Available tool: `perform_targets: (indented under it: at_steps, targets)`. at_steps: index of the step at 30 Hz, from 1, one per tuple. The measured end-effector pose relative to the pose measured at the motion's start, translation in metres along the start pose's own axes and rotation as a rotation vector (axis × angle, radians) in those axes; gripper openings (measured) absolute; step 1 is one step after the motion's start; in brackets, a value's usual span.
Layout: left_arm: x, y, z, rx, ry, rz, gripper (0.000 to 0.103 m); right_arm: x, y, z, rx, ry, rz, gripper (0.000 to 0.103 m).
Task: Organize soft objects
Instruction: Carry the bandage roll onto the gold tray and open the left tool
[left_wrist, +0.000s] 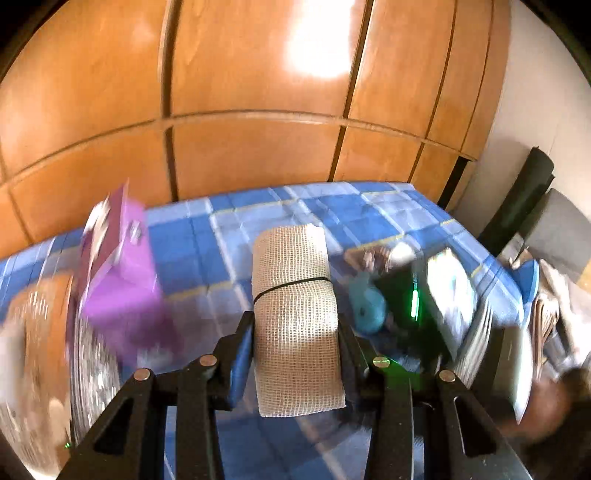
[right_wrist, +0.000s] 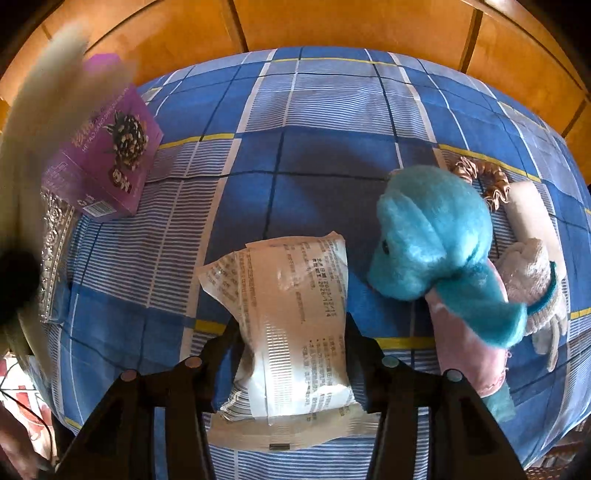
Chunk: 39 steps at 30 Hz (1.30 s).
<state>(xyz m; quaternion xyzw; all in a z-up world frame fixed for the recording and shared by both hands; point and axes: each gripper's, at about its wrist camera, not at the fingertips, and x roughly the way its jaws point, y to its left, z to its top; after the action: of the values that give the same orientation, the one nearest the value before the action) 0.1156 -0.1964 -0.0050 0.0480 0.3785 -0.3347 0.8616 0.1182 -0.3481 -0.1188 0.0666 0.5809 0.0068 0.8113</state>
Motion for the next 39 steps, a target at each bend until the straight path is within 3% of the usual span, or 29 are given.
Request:
perform_targets:
  at_steps: [3,7,11,18,25,33,35,37,39]
  targets:
    - [0.003,0.01,0.046,-0.003,-0.043,0.05,0.042,-0.001,-0.003,-0.001,-0.008,-0.006,-0.007,0.051]
    - [-0.012,0.058,0.093,-0.103,-0.129,0.156,0.042,-0.001,0.006,-0.005,-0.024,-0.01,-0.018,0.053]
    - [-0.047,0.126,0.096,-0.252,-0.21,0.29,0.042,-0.005,0.022,-0.01,-0.06,-0.013,-0.05,0.055]
    - [-0.115,0.197,0.015,-0.37,-0.244,0.418,0.042,0.0,0.028,-0.013,-0.081,-0.026,-0.068,0.054]
    - [-0.171,0.238,-0.089,-0.504,-0.21,0.474,0.042,0.003,0.035,-0.017,-0.103,-0.039,-0.085,0.054]
    - [-0.197,0.266,-0.178,-0.661,-0.133,0.56,0.046,0.004,0.047,-0.024,-0.122,-0.059,-0.114,0.053]
    - [-0.201,0.267,-0.192,-0.676,-0.121,0.58,0.049,0.003,0.048,-0.026,-0.112,-0.06,-0.117,0.053]
    - [-0.203,0.267,-0.205,-0.689,-0.111,0.599,0.064,0.001,0.05,-0.028,-0.1,-0.061,-0.126,0.053]
    - [-0.204,0.266,-0.211,-0.696,-0.104,0.63,0.073,-0.001,0.049,-0.03,-0.085,-0.063,-0.136,0.053]
